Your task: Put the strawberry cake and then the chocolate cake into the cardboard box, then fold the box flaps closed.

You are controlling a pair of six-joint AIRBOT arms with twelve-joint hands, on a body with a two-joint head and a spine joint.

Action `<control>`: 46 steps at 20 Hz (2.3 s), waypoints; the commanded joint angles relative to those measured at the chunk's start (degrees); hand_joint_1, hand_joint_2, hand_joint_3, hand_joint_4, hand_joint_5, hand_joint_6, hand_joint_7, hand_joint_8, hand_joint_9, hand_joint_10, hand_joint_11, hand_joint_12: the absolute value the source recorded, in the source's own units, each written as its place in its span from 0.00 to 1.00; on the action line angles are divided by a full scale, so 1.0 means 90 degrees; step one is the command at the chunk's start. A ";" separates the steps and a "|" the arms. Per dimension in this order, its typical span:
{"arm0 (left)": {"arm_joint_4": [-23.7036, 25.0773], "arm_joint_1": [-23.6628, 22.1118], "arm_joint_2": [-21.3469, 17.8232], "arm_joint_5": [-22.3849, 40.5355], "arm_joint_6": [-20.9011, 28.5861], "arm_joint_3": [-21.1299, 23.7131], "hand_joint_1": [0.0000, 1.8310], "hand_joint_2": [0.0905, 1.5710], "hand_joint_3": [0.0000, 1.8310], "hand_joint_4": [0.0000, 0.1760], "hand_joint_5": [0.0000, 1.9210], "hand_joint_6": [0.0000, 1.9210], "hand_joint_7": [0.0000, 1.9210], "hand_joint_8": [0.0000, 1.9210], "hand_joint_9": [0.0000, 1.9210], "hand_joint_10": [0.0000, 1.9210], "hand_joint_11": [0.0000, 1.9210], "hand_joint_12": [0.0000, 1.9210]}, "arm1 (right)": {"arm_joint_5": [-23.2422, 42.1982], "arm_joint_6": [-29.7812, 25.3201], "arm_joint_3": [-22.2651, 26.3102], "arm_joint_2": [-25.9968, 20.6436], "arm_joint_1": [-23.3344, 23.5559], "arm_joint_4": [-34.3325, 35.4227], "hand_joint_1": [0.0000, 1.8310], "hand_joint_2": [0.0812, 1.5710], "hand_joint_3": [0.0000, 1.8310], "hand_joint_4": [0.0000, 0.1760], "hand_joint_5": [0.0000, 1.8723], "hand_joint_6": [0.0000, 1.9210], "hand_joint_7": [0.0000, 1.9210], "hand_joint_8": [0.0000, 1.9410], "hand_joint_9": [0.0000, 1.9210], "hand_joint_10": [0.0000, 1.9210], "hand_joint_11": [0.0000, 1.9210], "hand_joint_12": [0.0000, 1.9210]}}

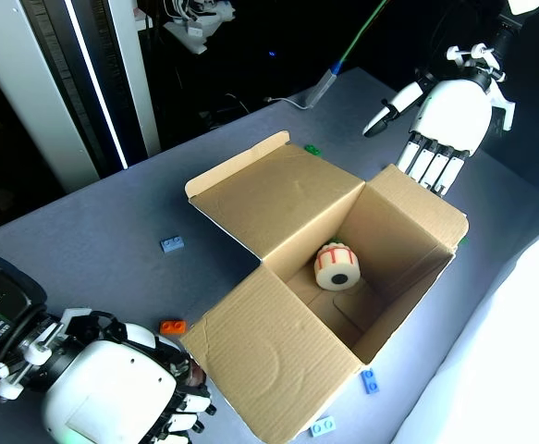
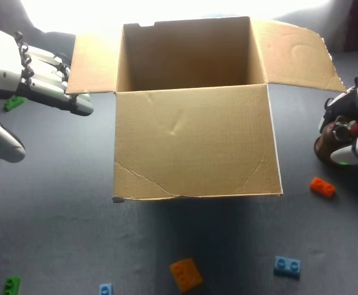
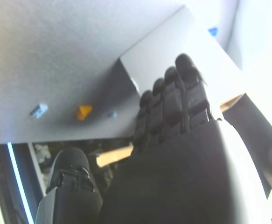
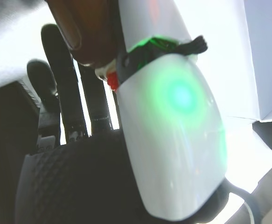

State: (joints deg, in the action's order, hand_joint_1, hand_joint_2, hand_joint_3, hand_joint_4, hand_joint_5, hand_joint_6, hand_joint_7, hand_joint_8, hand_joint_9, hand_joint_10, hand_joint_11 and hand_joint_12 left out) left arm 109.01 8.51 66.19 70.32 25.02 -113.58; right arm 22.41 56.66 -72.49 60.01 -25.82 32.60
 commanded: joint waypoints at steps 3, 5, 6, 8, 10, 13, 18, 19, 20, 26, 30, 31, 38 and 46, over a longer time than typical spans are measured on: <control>-0.0512 0.0019 -0.0072 0.0041 -0.0046 0.0016 0.00 0.73 0.00 0.00 0.05 0.00 0.07 0.00 0.07 0.00 0.00 0.30 | 0.0670 -0.0031 0.0373 -0.0501 0.0147 -0.0051 0.66 0.73 0.00 0.00 0.51 0.47 0.44 0.71 0.28 0.72 0.11 0.98; -0.0514 0.0041 -0.0072 0.0031 -0.0047 0.0023 0.01 0.73 0.00 0.00 0.05 0.00 0.07 0.00 0.08 0.00 0.00 0.31 | 0.0672 0.0008 0.0671 -0.0816 0.0241 -0.0056 0.66 0.73 0.00 0.00 0.51 0.47 0.43 0.71 0.28 0.74 0.10 0.98; -0.0529 0.0059 -0.0073 0.0022 -0.0047 0.0031 0.00 0.73 0.00 0.00 0.05 0.00 0.07 0.00 0.08 0.00 0.00 0.31 | 0.0679 0.0016 0.0775 -0.0949 0.0297 -0.0056 0.66 0.73 0.00 0.00 0.52 0.46 0.43 0.71 0.27 0.75 0.09 0.99; -0.0570 0.0094 -0.0073 0.0022 -0.0047 0.0035 0.00 0.72 0.00 0.00 0.06 0.00 0.08 0.00 0.09 0.00 0.00 0.33 | 0.0678 0.0091 0.0967 -0.1163 0.0421 -0.0056 0.67 0.72 0.00 0.00 0.54 0.43 0.44 0.69 0.28 0.75 0.10 1.00; -0.0593 0.0129 -0.0073 0.0022 -0.0047 0.0036 0.01 0.74 0.00 0.00 0.06 0.00 0.09 0.00 0.09 0.01 0.00 0.33 | 0.0656 0.0166 0.1227 -0.1422 0.0628 -0.0056 0.67 0.71 0.00 0.00 0.55 0.41 0.44 0.69 0.28 0.75 0.10 1.00; -0.0617 0.0154 -0.0073 0.0022 -0.0047 0.0038 0.02 0.74 0.00 0.00 0.06 0.00 0.09 0.00 0.09 0.00 0.00 0.31 | 0.0709 0.0184 0.1688 -0.1829 0.0984 -0.0401 0.66 0.72 0.00 0.00 0.53 0.46 0.44 0.68 0.30 0.70 0.09 1.00; -0.0637 0.0154 -0.0074 0.0003 -0.0045 0.0040 0.00 0.74 0.00 0.00 0.05 0.00 0.09 0.00 0.09 0.00 0.00 0.32 | 0.0686 0.0182 0.2071 -0.2078 0.1570 -0.0556 0.67 0.71 0.00 0.00 0.55 0.45 0.45 0.65 0.33 0.68 0.11 1.00; -0.0643 0.0154 -0.0076 0.0003 -0.0040 0.0037 0.00 0.74 0.00 0.00 0.05 0.00 0.09 0.00 0.09 0.00 0.00 0.32 | 0.0644 0.0181 0.2089 -0.2084 0.1676 -0.0575 0.67 0.71 0.00 0.00 0.55 0.45 0.45 0.65 0.33 0.68 0.11 1.00; -0.0644 0.0154 -0.0076 0.0003 -0.0038 0.0034 0.00 0.75 0.00 0.00 0.05 0.00 0.10 0.00 0.10 0.00 0.00 0.33 | 0.0605 0.0180 0.2103 -0.2092 0.1715 -0.0592 0.66 0.72 0.00 0.00 0.52 0.52 0.43 0.65 0.32 0.68 0.11 1.00; -0.0646 0.0154 -0.0075 -0.0008 -0.0038 0.0039 0.01 0.77 0.00 0.00 0.07 0.00 0.11 0.00 0.10 0.00 0.00 0.34 | 0.0511 0.0136 0.2255 -0.2302 0.1389 -0.0593 0.64 0.76 0.00 0.00 0.45 0.61 0.39 0.74 0.26 0.78 0.11 1.00; -0.0648 0.0153 -0.0075 -0.0024 -0.0038 0.0052 0.00 0.78 0.00 0.00 0.06 0.00 0.10 0.00 0.10 0.00 0.00 0.34 | 0.0698 -0.0044 0.2374 -0.2561 0.0924 -0.0591 0.65 0.76 0.00 0.00 0.44 0.58 0.41 0.77 0.27 0.86 0.11 1.00; -0.0648 0.0153 -0.0075 -0.0025 -0.0038 0.0052 0.00 0.78 0.00 0.00 0.06 0.00 0.10 0.00 0.10 0.00 0.00 0.34 | 0.0710 -0.0060 0.2393 -0.2620 0.0849 -0.0591 0.65 0.76 0.00 0.00 0.44 0.58 0.41 0.77 0.27 0.86 0.11 1.00; -0.0648 0.0152 -0.0074 -0.0039 -0.0038 0.0054 0.00 0.77 0.00 0.00 0.06 0.00 0.11 0.00 0.10 0.00 0.00 0.34 | 0.0730 -0.0109 0.2549 -0.3059 0.0926 -0.0754 0.64 0.77 0.00 0.00 0.44 0.60 0.39 0.77 0.24 0.81 0.08 1.00; -0.0648 0.0152 -0.0073 -0.0066 -0.0039 0.0100 0.00 0.74 0.00 0.00 0.07 0.00 0.10 0.00 0.10 0.00 0.00 0.34 | 0.1178 0.0049 0.2189 -0.2295 0.1842 -0.1654 0.67 0.72 0.00 0.00 0.54 0.44 0.44 0.69 0.29 0.74 0.11 1.00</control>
State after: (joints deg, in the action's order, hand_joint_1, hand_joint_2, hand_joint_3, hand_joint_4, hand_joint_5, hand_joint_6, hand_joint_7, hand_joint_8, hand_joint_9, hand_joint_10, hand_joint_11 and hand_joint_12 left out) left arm 107.72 10.22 66.19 69.38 24.67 -112.66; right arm 25.34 57.23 -52.73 40.69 -9.80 17.96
